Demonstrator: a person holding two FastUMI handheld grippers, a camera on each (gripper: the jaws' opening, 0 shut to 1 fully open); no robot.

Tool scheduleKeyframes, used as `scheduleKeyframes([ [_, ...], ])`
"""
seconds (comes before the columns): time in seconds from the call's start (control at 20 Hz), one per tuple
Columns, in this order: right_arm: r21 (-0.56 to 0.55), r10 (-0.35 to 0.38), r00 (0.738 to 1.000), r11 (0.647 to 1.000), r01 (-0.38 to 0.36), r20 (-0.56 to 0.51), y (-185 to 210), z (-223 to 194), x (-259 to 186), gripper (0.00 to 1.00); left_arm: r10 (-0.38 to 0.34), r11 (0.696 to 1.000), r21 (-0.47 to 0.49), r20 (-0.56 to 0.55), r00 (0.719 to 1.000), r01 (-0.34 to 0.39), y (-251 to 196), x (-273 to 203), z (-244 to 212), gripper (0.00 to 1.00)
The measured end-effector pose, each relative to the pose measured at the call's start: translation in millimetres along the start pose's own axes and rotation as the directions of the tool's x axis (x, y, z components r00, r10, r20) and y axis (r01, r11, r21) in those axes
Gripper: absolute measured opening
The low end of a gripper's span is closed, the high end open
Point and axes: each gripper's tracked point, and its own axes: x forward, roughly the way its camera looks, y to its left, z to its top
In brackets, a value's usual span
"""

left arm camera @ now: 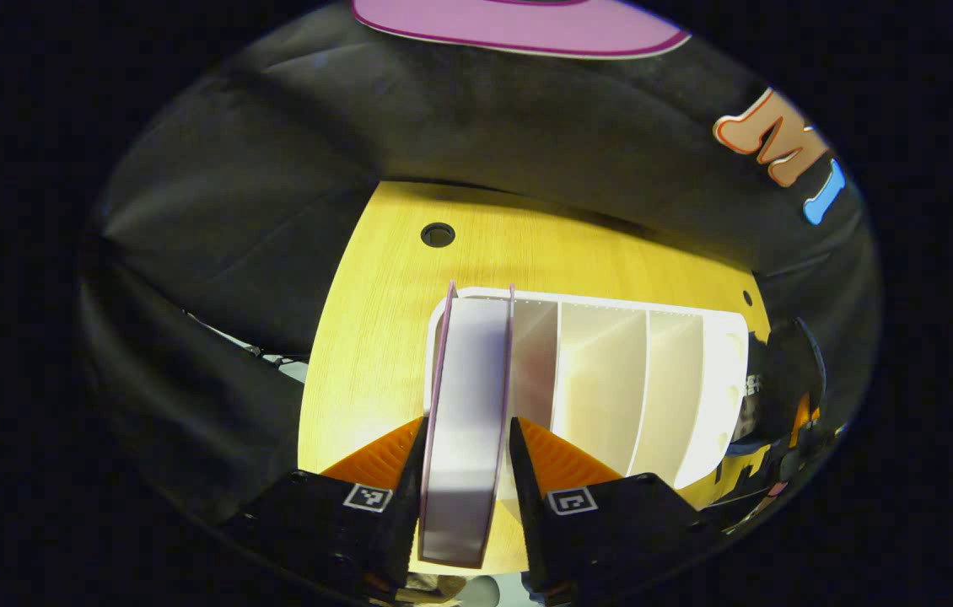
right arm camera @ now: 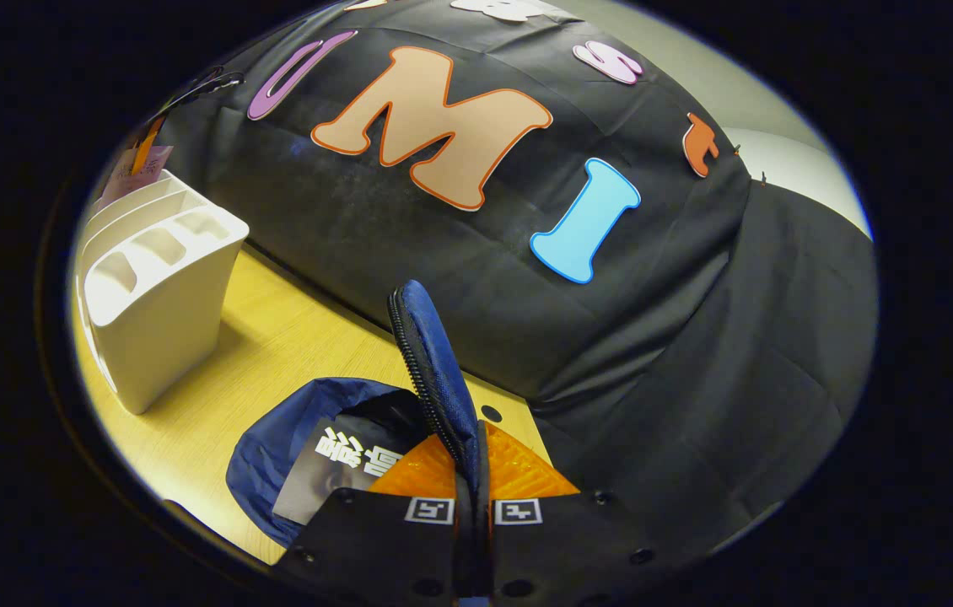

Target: Open the schoolbag, grab two books from the bookshelf and put them into the schoolbag.

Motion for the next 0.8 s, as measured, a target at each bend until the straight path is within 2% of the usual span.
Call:
scheduleKeyframes([
  [0.05, -0.003, 0.001, 1.0, 1.0, -0.001, 0.0, 1.1, -0.3, 0.3, 0.04, 0.0, 1.0, 0.008, -0.024, 1.0, 0.0, -3.0, 5.2, -0.7, 0.41],
  [0.15, -0.012, 0.002, 1.0, 1.0, -0.002, 0.001, 2.6, 0.2, 0.5, 0.04, 0.0, 1.0, 0.02, -0.066, 0.998, 0.002, -7.9, 13.7, -4.1, 0.45],
  [0.2, -0.016, 0.003, 1.0, 1.0, -0.003, 0.0, 3.4, 0.1, 0.1, 0.04, 0.01, 1.0, 0.028, -0.091, 0.996, -0.008, -7.2, 18.0, -5.8, 0.51],
  [0.25, -0.017, 0.005, 1.0, 1.0, -0.005, 0.0, 3.2, 0.1, -0.4, 0.04, 0.008, 1.0, 0.031, -0.125, 0.992, -0.004, -8.8, 20.5, -9.9, 0.39],
  [0.45, -0.021, 0.01, 1.0, 1.0, -0.01, -0.002, 2.9, -0.6, 0.2, 0.06, 0.036, 0.997, 0.075, -0.211, 0.977, -0.02, -8.9, 23.6, -20.2, 0.4],
  [0.6, -0.029, 0.011, 1.0, 1.0, -0.011, -0.003, 5.5, 0.2, 0.9, 0.04, 0.065, 0.995, 0.085, -0.241, 0.968, -0.045, -12.0, 23.8, -25.0, 0.39],
  [0.8, -0.044, 0.018, 1.0, 0.999, -0.018, 0.004, 7.8, -1.0, 0.7, 0.05, 0.11, 0.994, 0.034, -0.28, 0.954, -0.105, -12.3, 14.7, -35.0, 0.4],
])
